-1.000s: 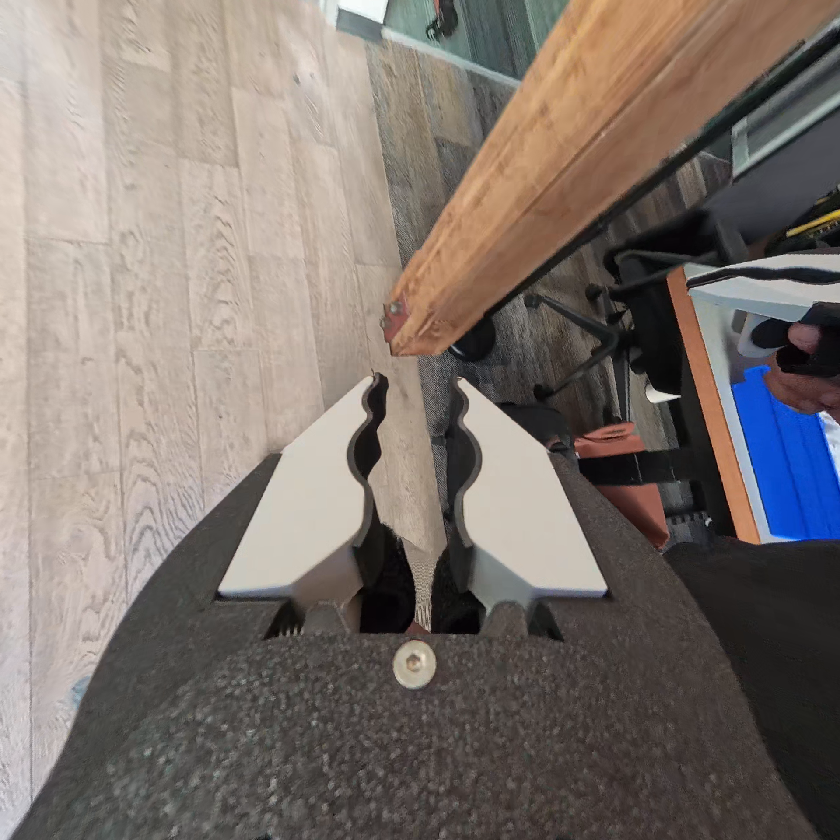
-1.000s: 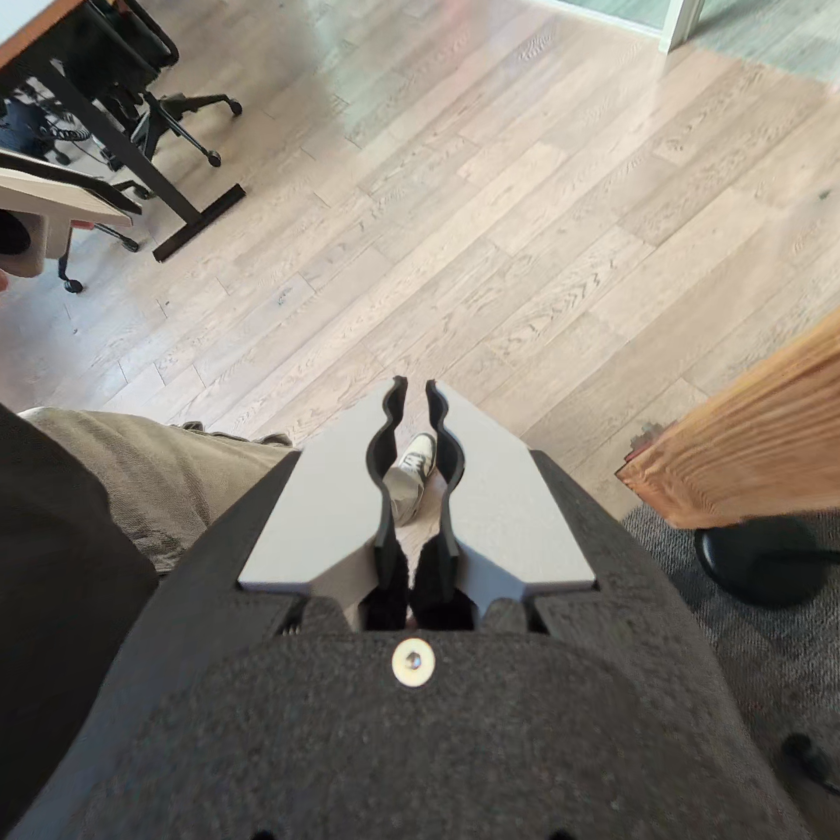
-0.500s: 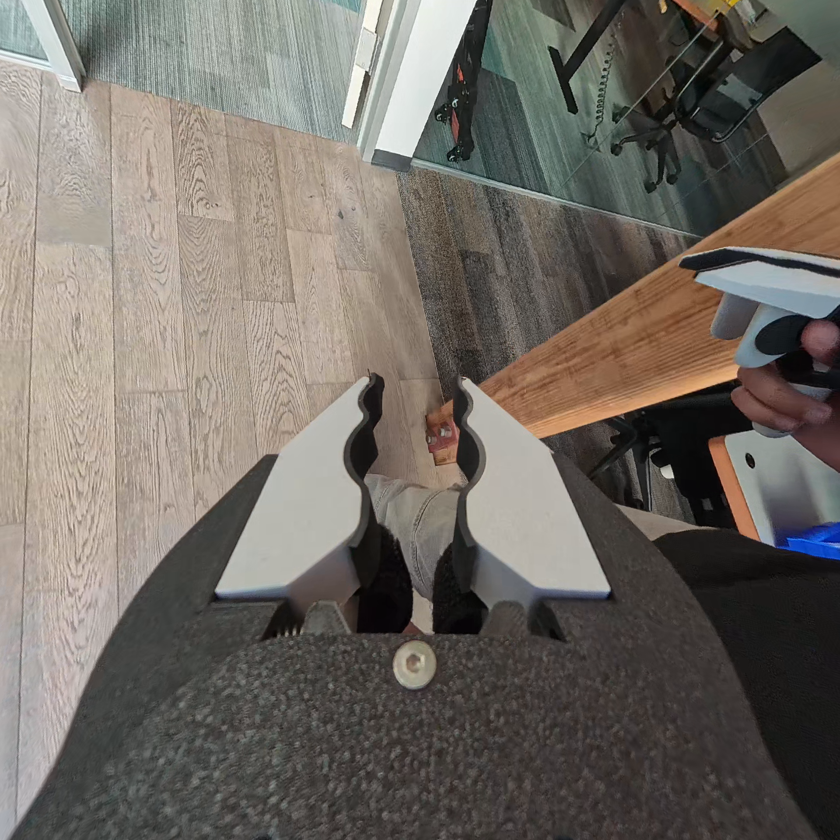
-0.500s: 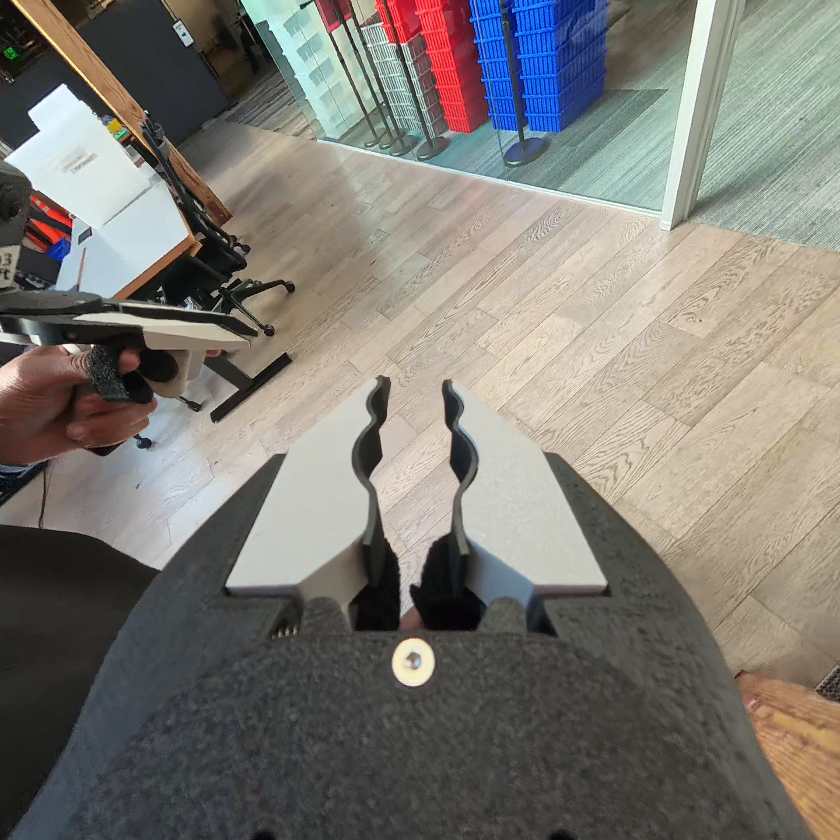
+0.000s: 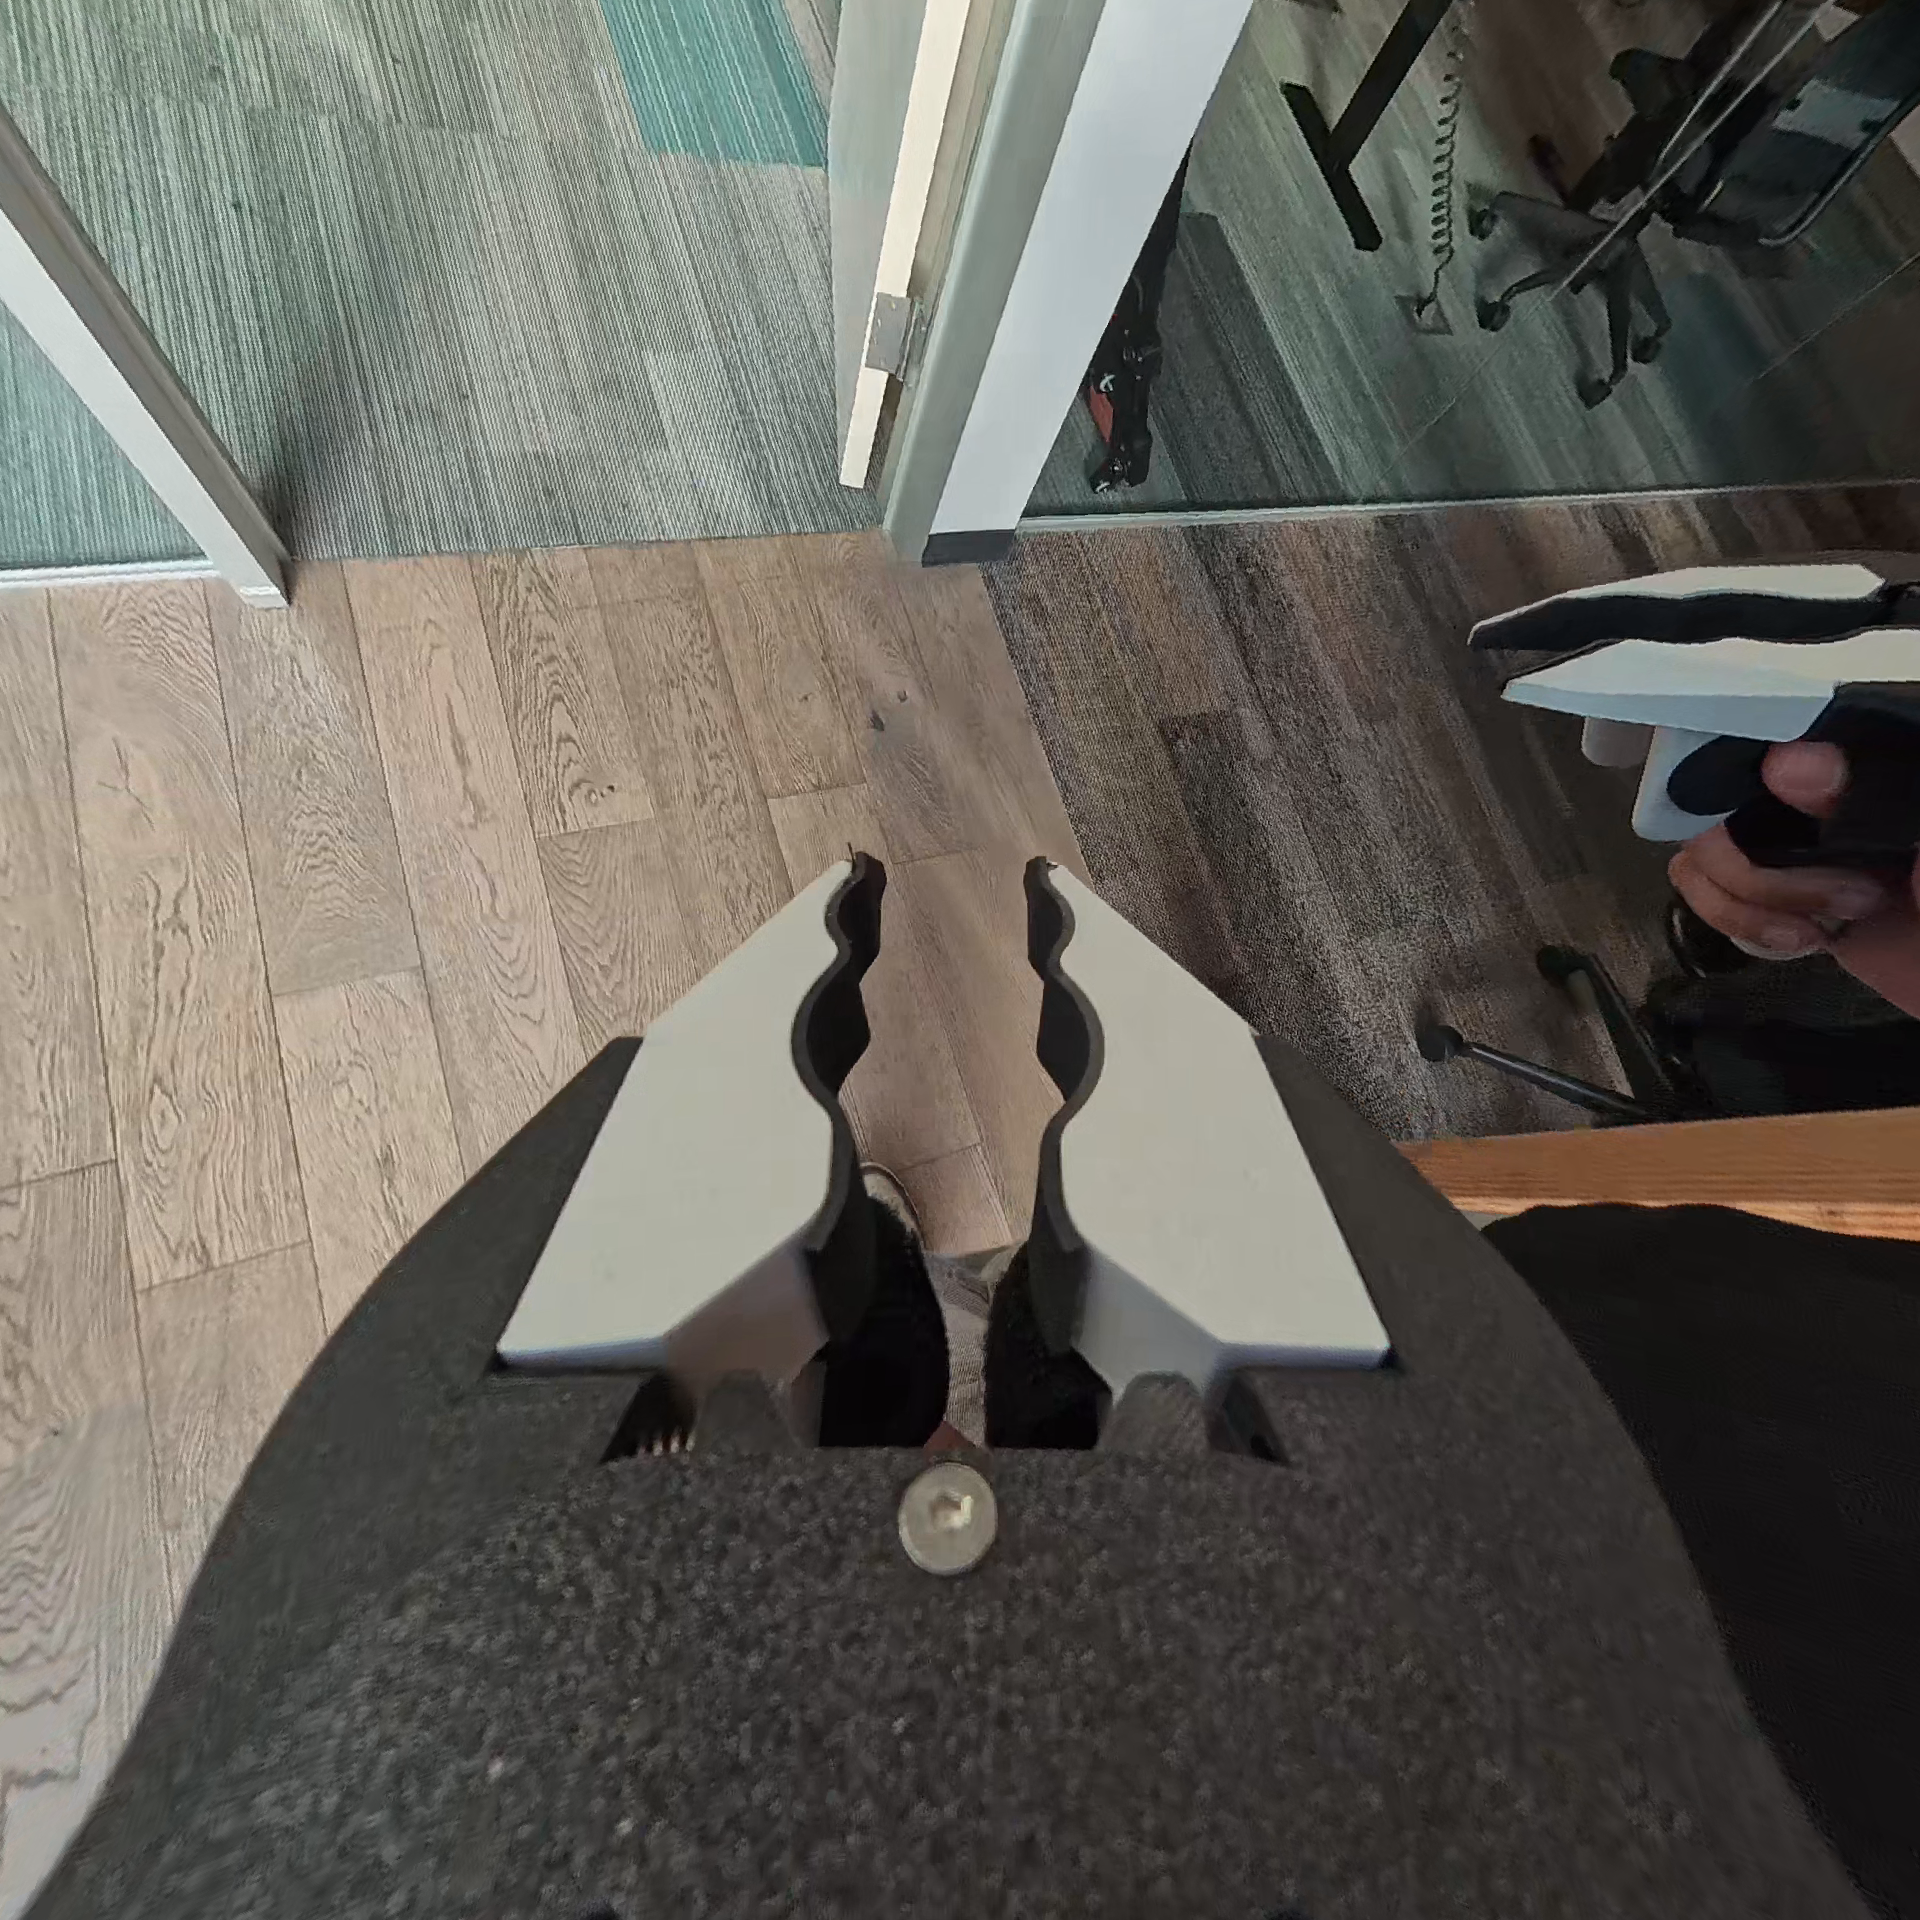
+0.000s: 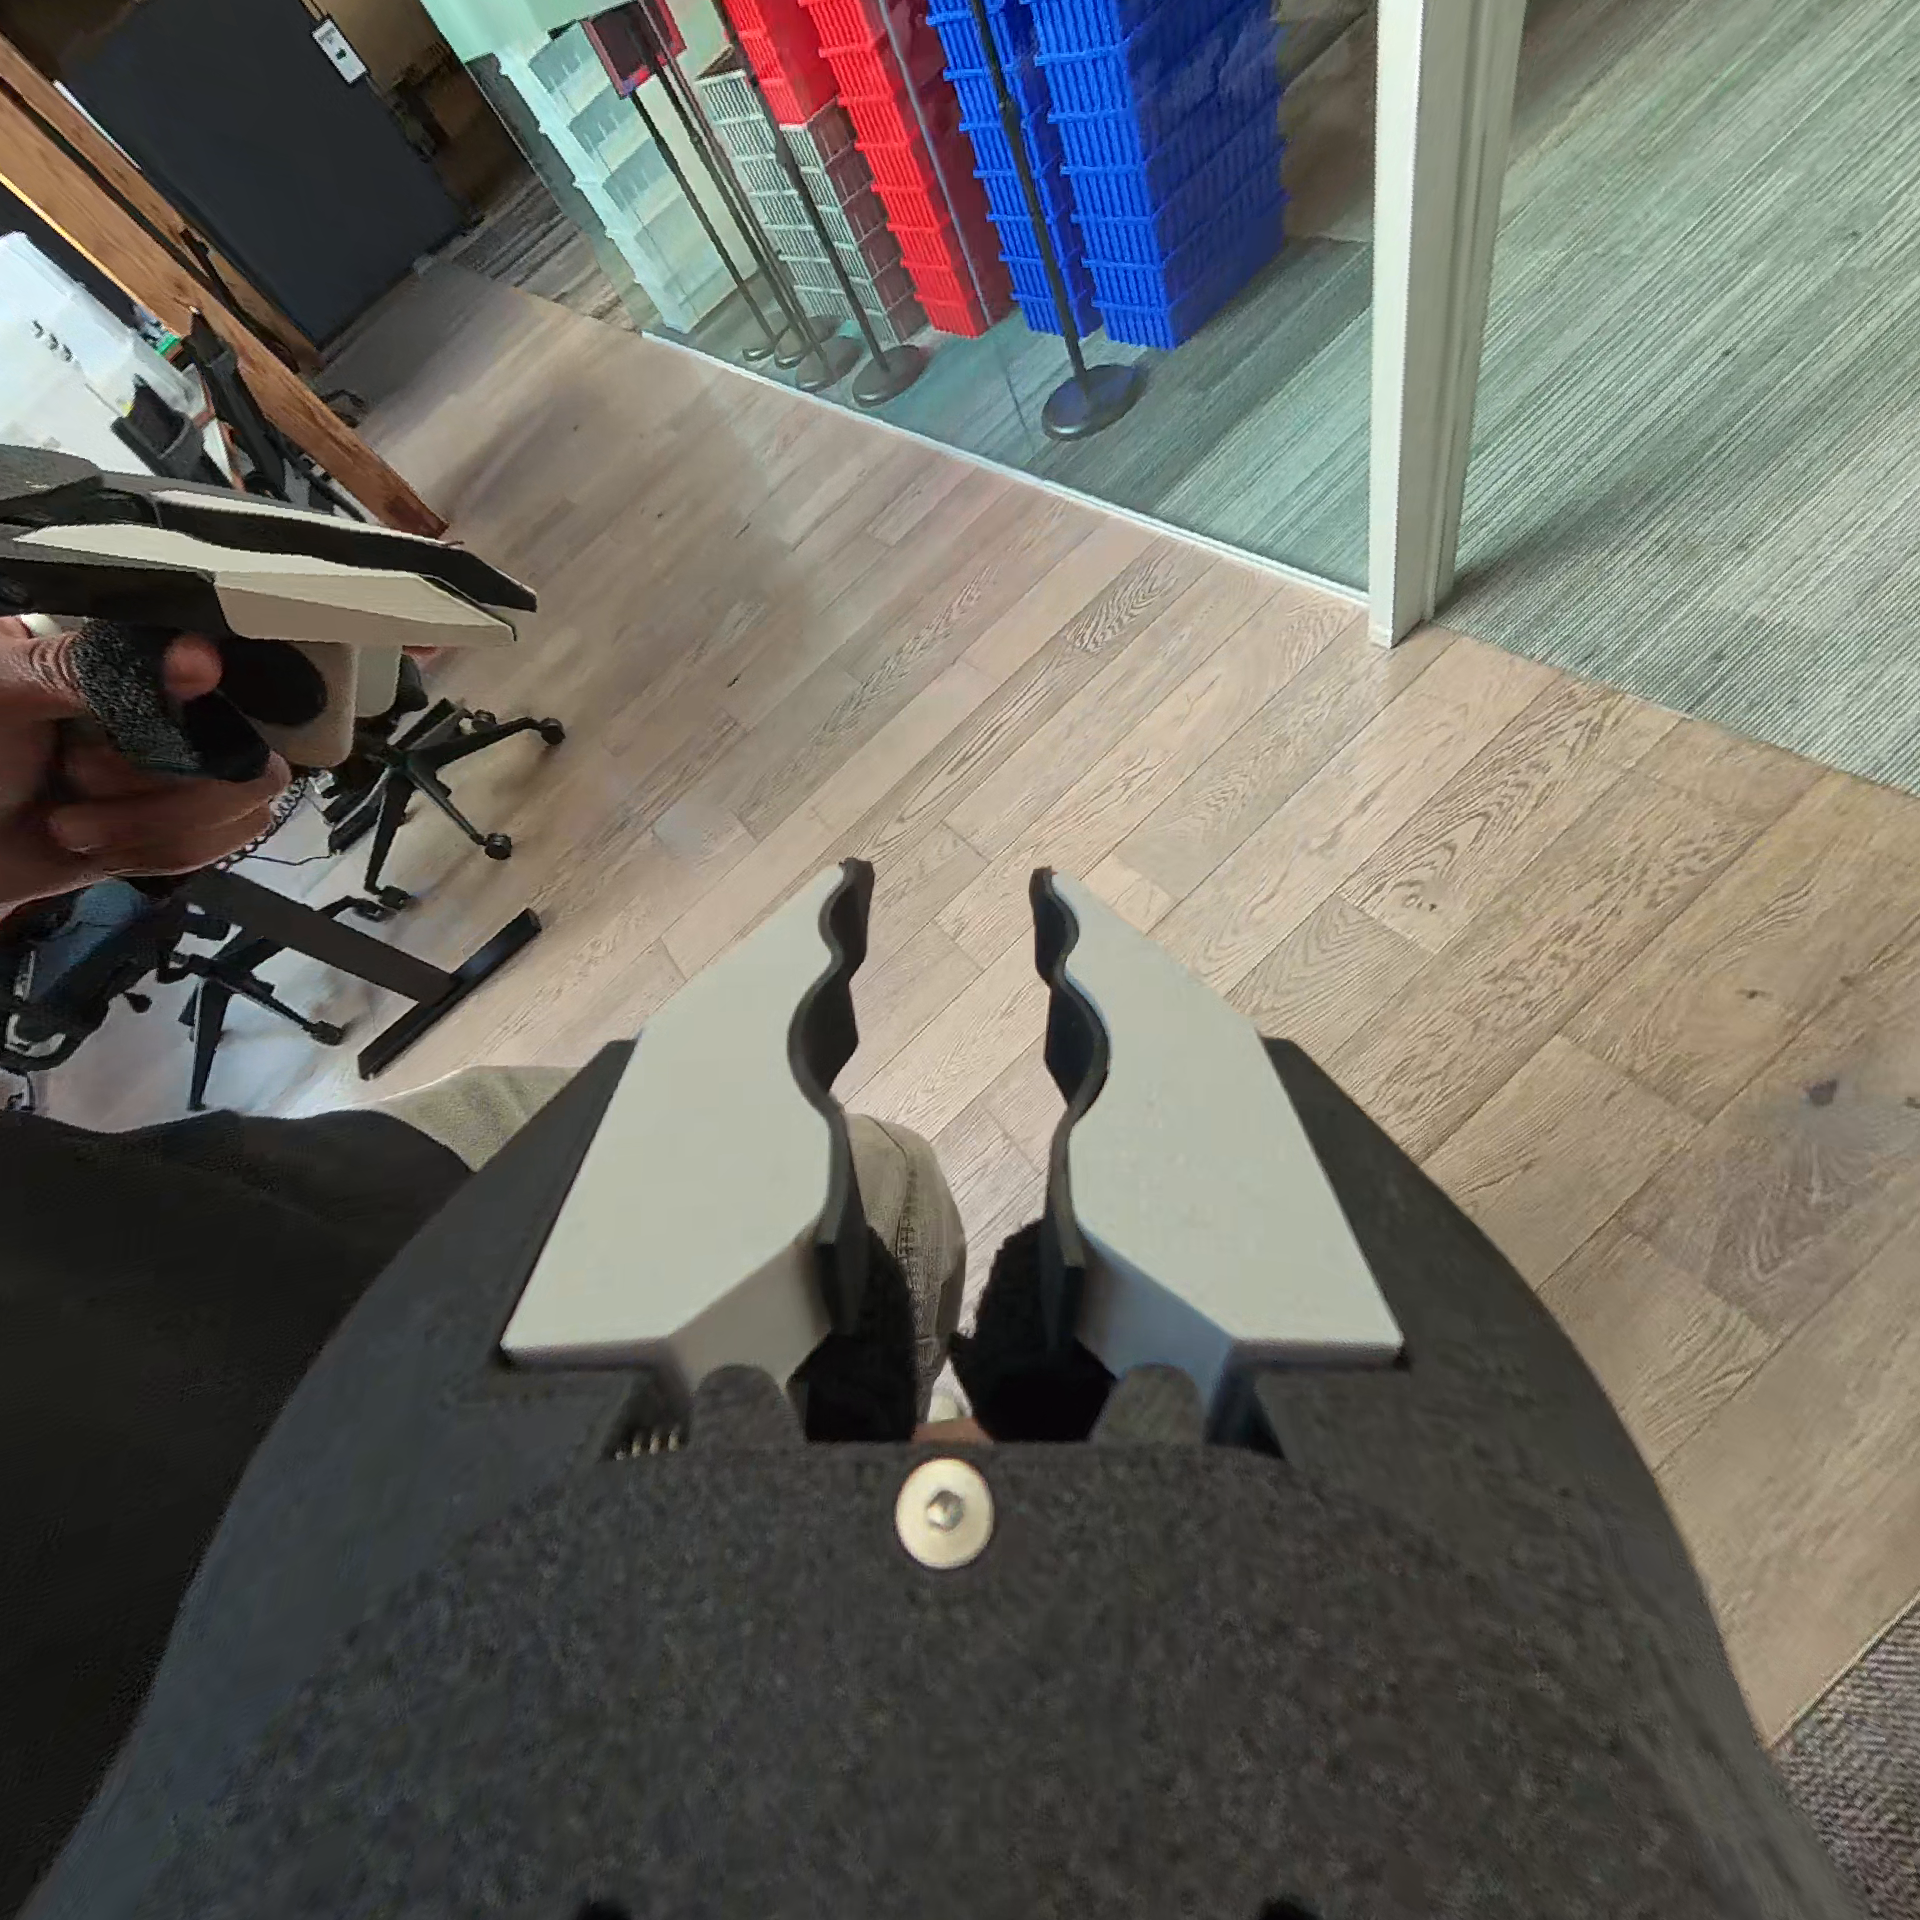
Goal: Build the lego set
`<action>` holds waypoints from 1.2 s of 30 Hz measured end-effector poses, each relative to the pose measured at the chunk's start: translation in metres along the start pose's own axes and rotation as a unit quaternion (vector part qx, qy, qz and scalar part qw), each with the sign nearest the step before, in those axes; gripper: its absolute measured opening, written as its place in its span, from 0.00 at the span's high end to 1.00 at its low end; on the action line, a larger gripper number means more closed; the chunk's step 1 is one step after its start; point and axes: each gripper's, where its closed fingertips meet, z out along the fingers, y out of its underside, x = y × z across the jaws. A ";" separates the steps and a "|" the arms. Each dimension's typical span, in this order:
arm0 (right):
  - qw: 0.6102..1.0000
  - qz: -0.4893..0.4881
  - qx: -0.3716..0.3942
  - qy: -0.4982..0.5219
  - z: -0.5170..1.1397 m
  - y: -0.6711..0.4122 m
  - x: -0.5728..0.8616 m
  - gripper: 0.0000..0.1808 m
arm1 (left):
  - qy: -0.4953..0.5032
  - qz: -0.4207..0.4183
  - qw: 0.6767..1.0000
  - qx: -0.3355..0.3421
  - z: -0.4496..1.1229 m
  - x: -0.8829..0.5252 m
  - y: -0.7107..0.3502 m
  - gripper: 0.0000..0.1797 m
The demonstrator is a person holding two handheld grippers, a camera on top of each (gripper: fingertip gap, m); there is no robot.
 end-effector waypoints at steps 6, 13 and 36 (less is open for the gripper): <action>0.999 -0.012 0.024 0.022 0.078 -0.123 0.123 0.83 | 0.023 -0.019 0.999 0.015 0.120 -0.071 -0.131 0.86; 0.998 -0.014 0.011 0.059 0.196 -0.228 0.286 0.83 | 0.026 0.027 0.999 0.026 0.280 -0.168 -0.283 0.86; 0.998 -0.036 -0.049 -0.007 0.591 -0.630 0.723 0.84 | -0.022 -0.009 0.999 -0.030 0.690 -0.450 -0.717 0.86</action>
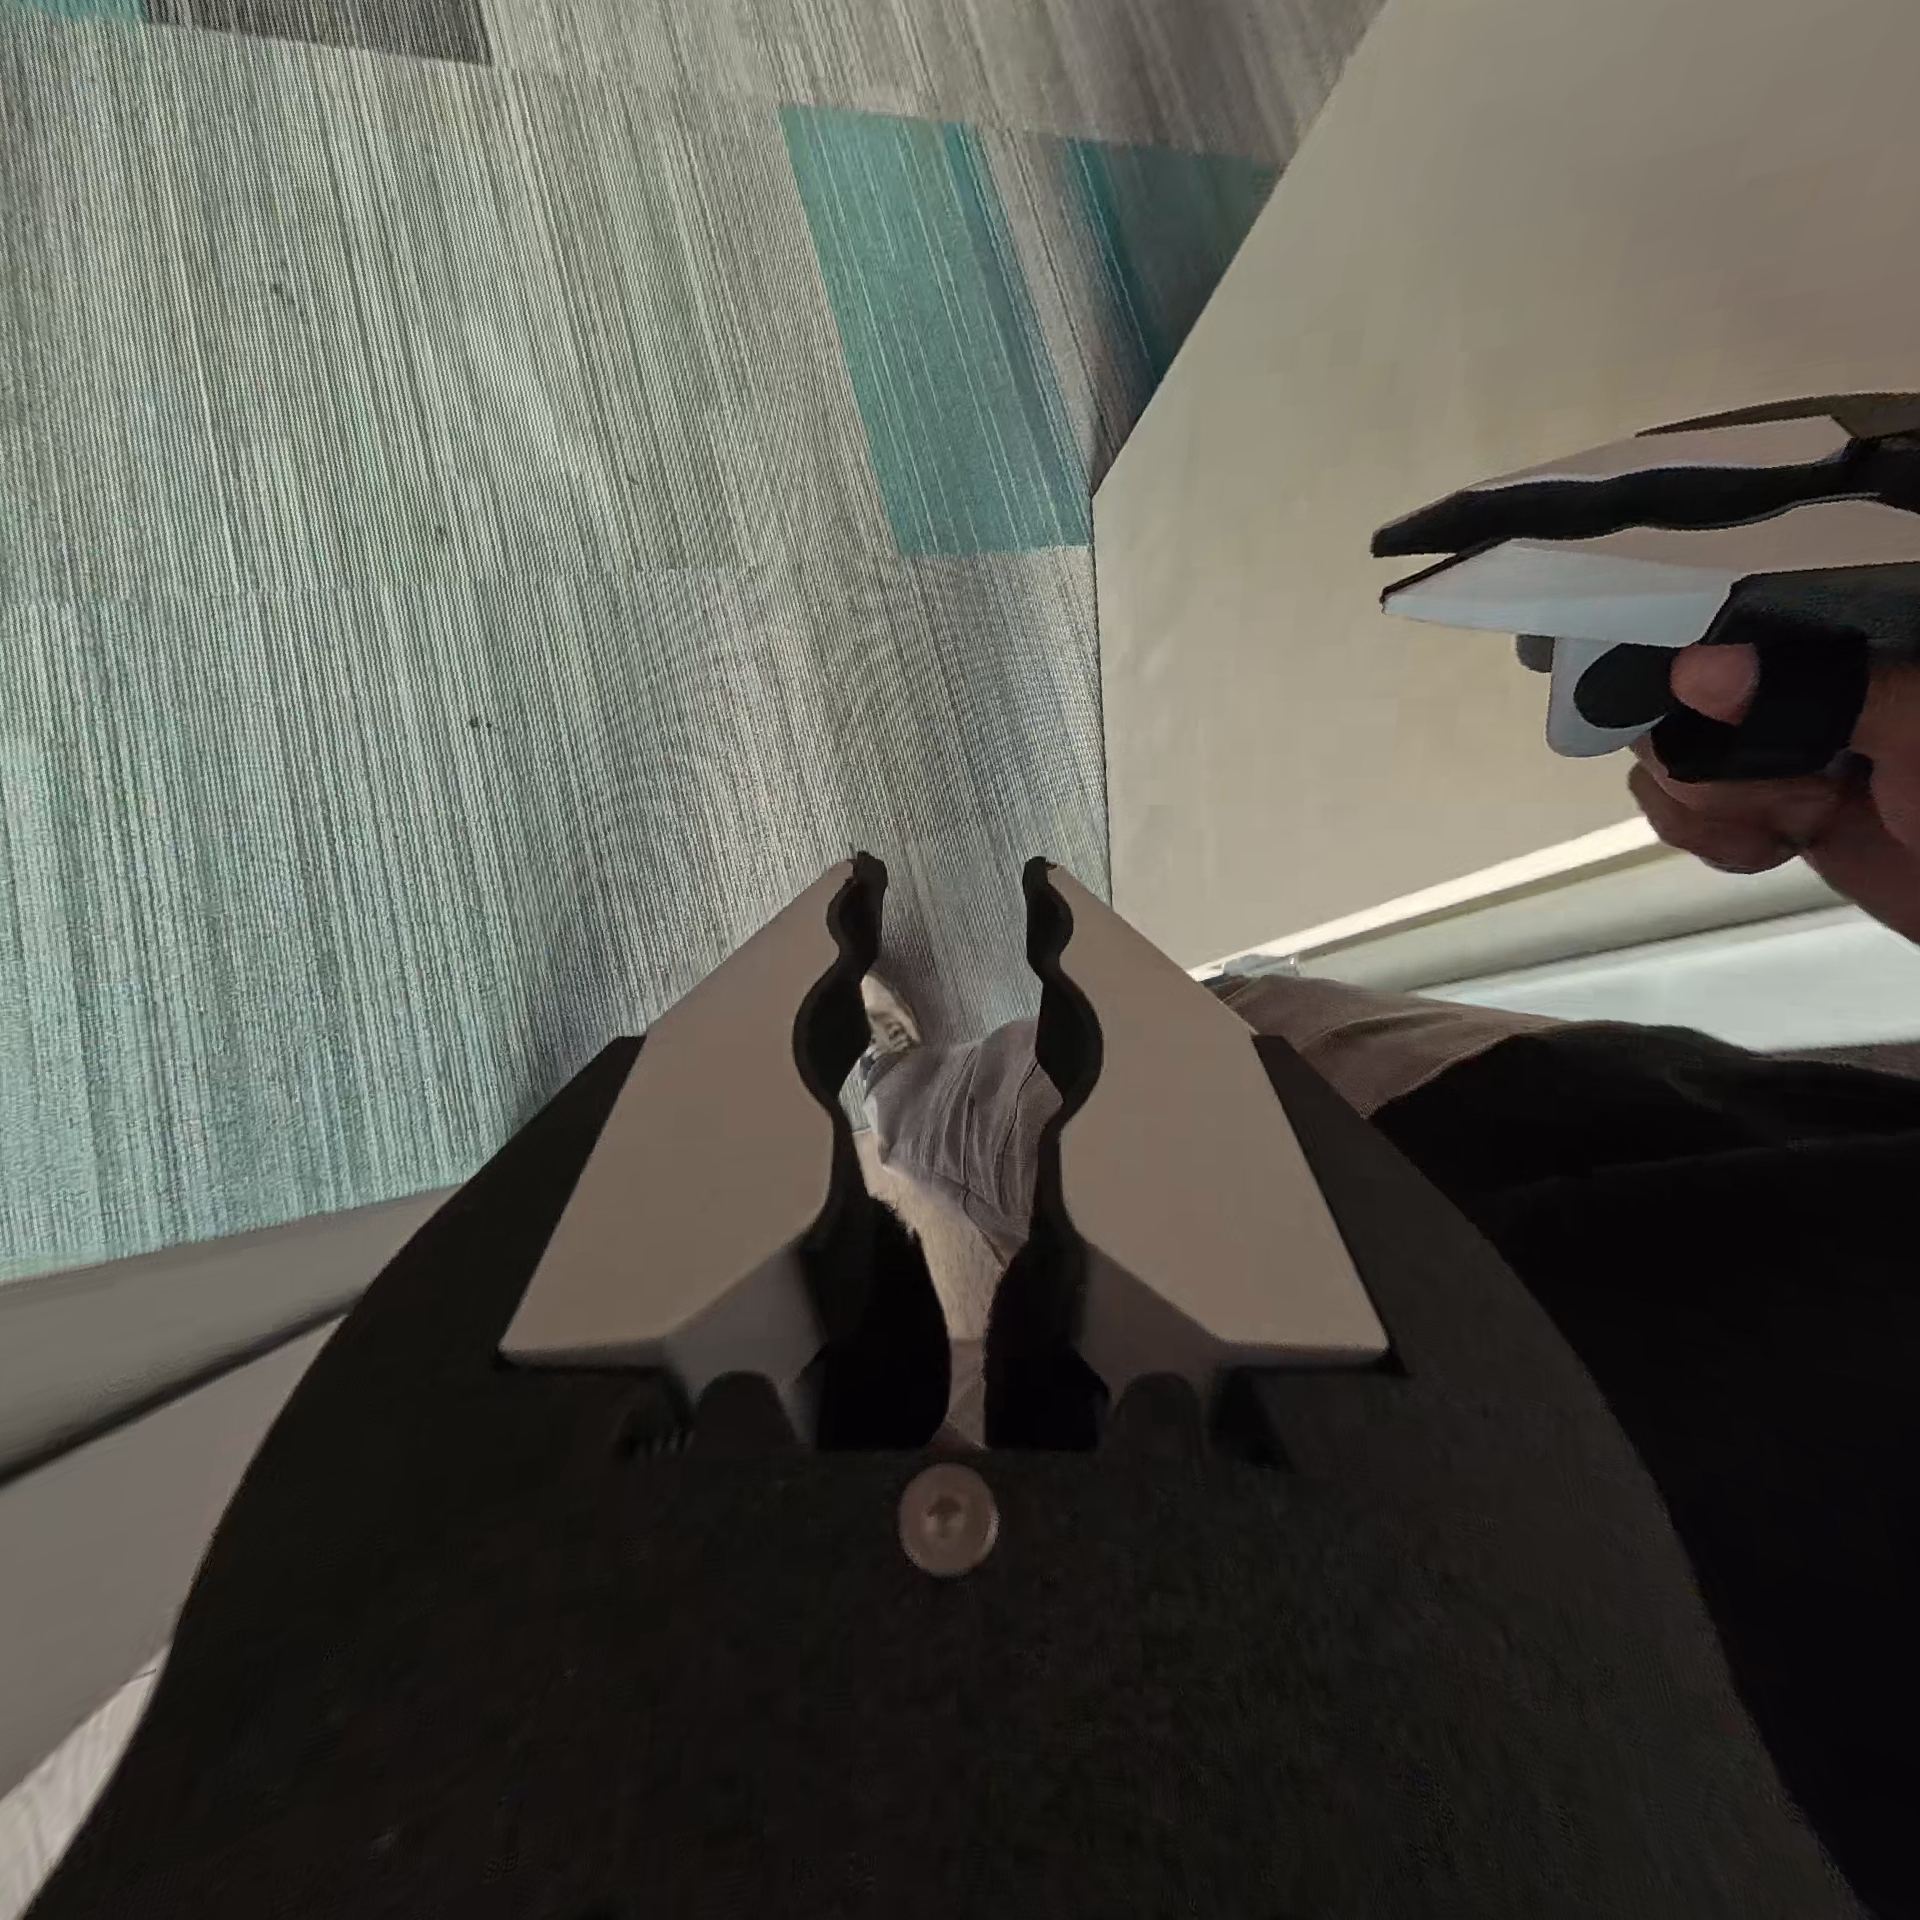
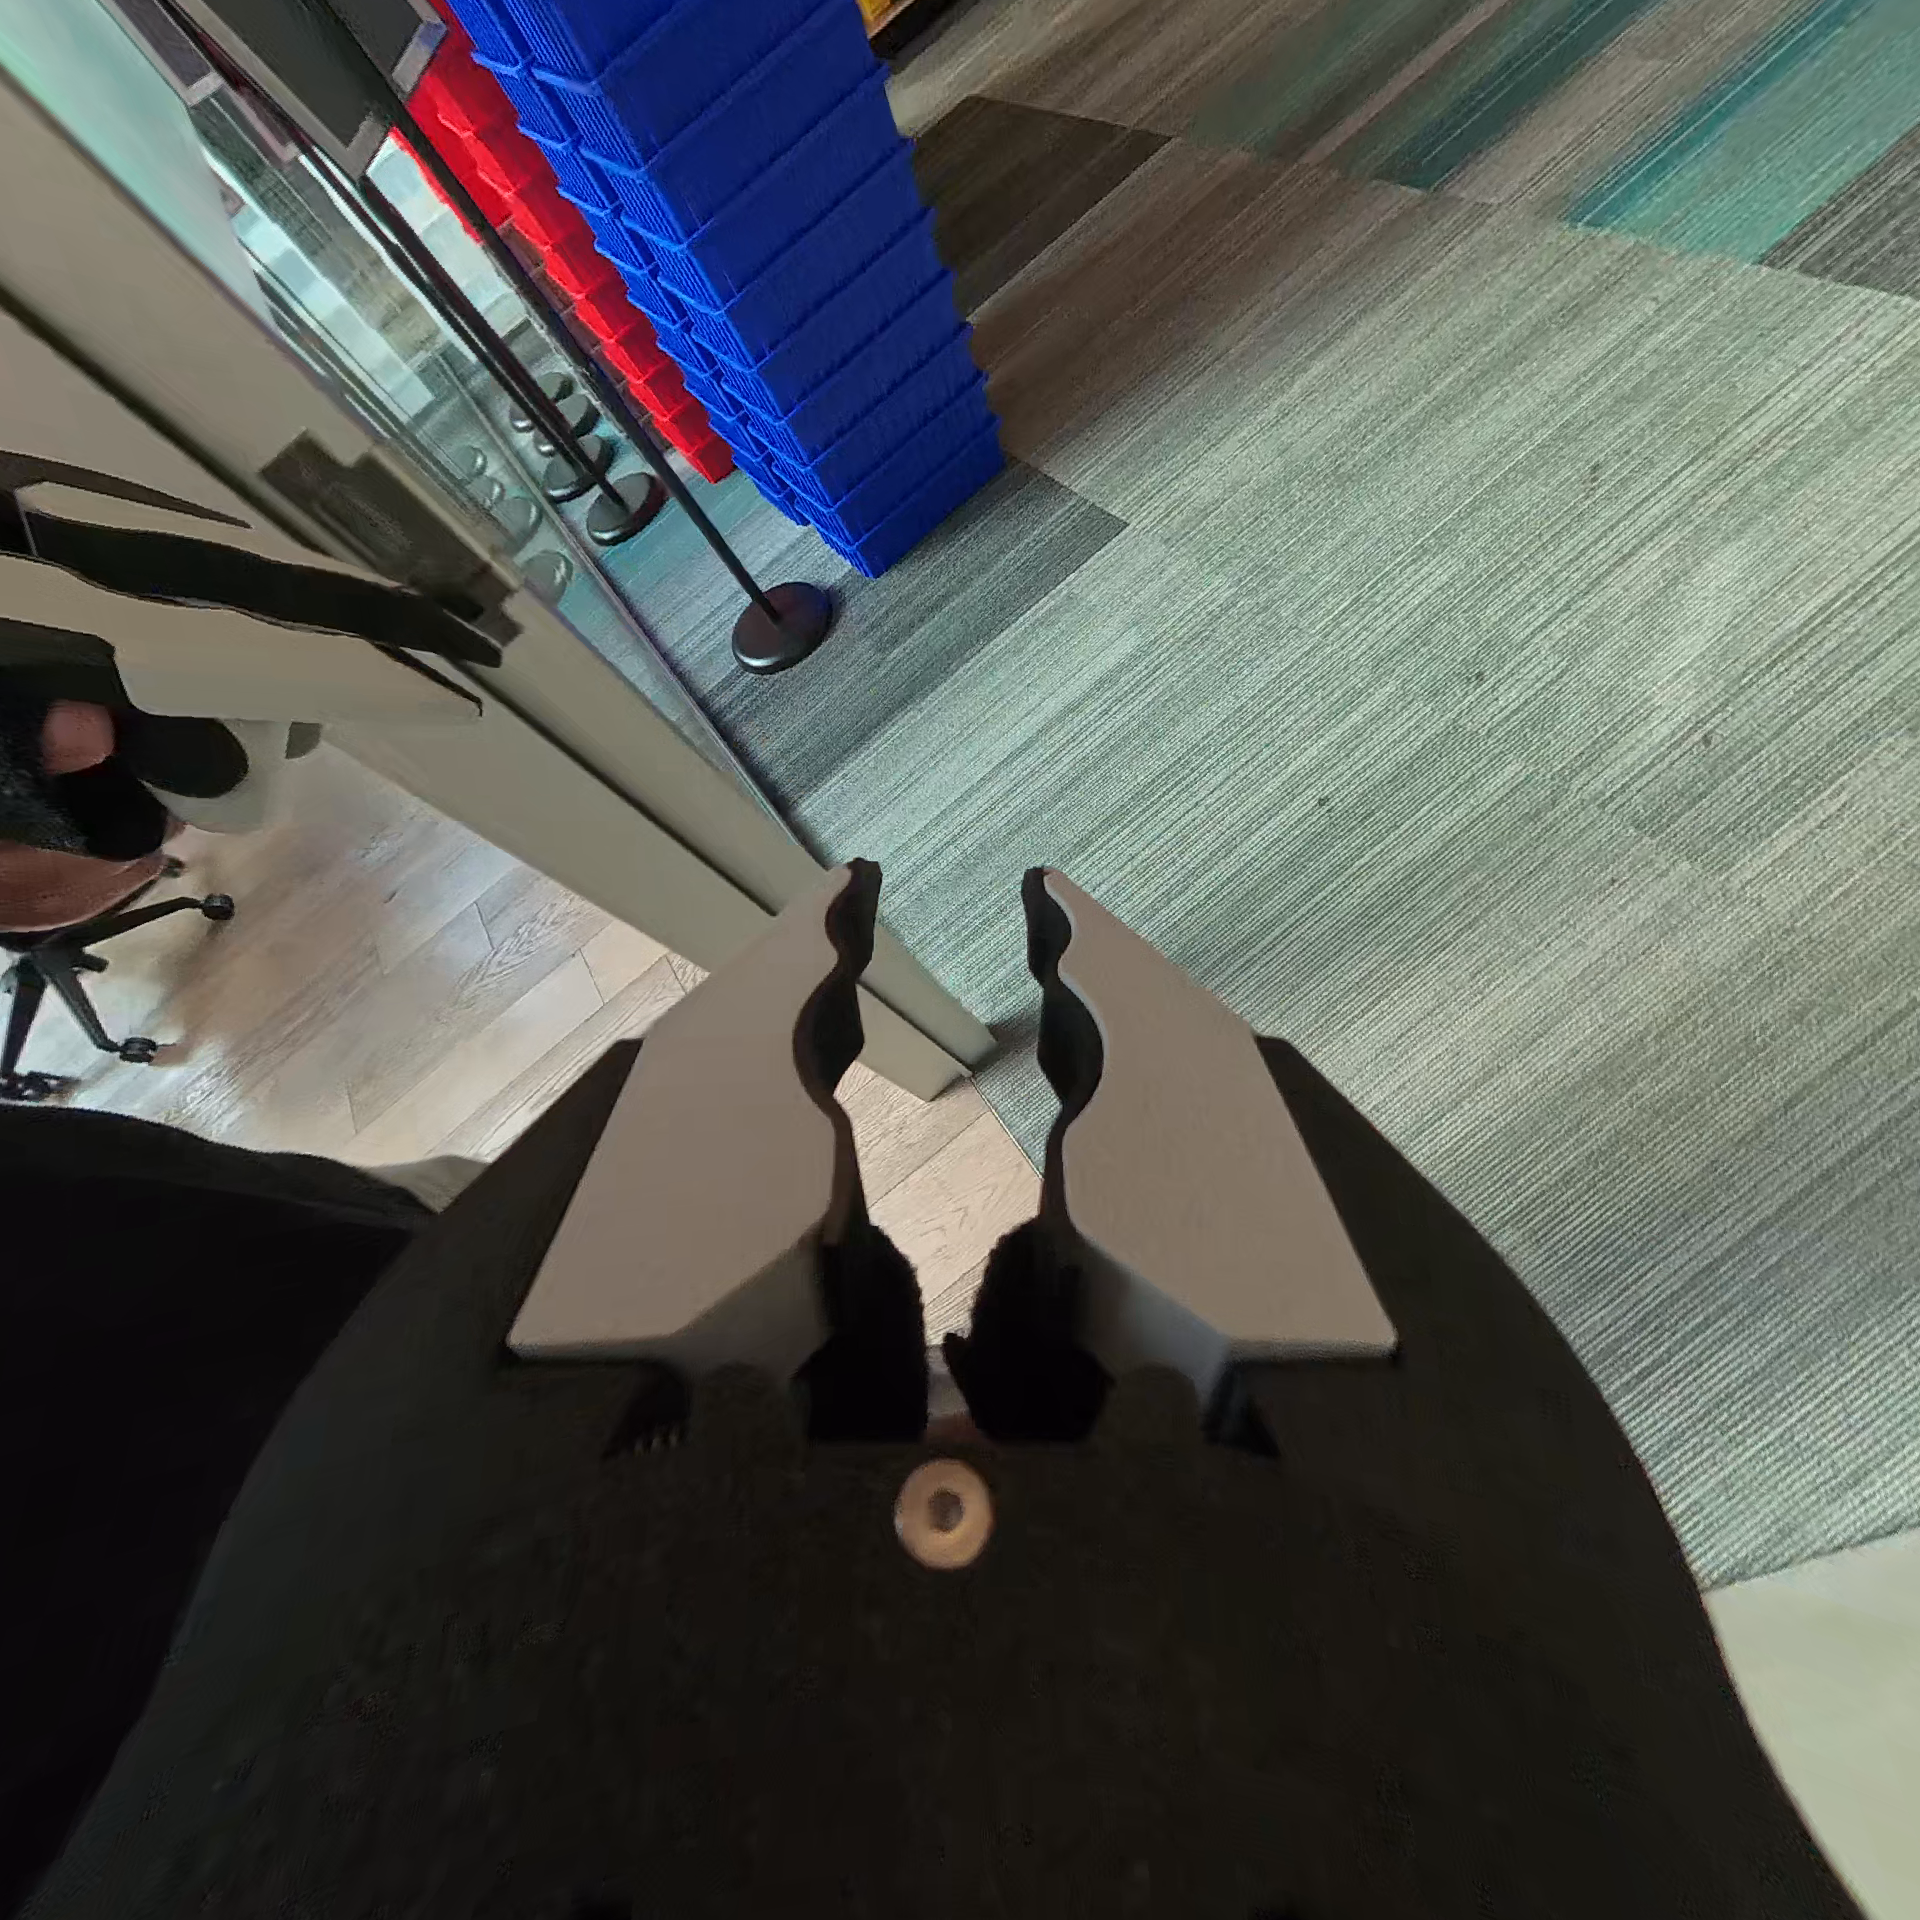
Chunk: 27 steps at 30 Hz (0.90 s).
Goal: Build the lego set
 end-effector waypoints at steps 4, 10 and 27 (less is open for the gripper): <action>0.999 -0.018 -0.010 -0.031 0.056 -0.086 0.078 0.84 | -0.016 -0.037 0.999 0.018 0.045 -0.049 -0.091 0.86; 0.997 -0.054 -0.025 -0.048 0.156 -0.205 0.190 0.84 | -0.060 -0.094 0.993 0.048 0.117 -0.158 -0.199 0.86; 0.989 -0.115 -0.052 -0.077 0.549 -0.550 0.393 0.84 | -0.154 -0.132 0.975 0.093 0.287 -0.594 -0.531 0.87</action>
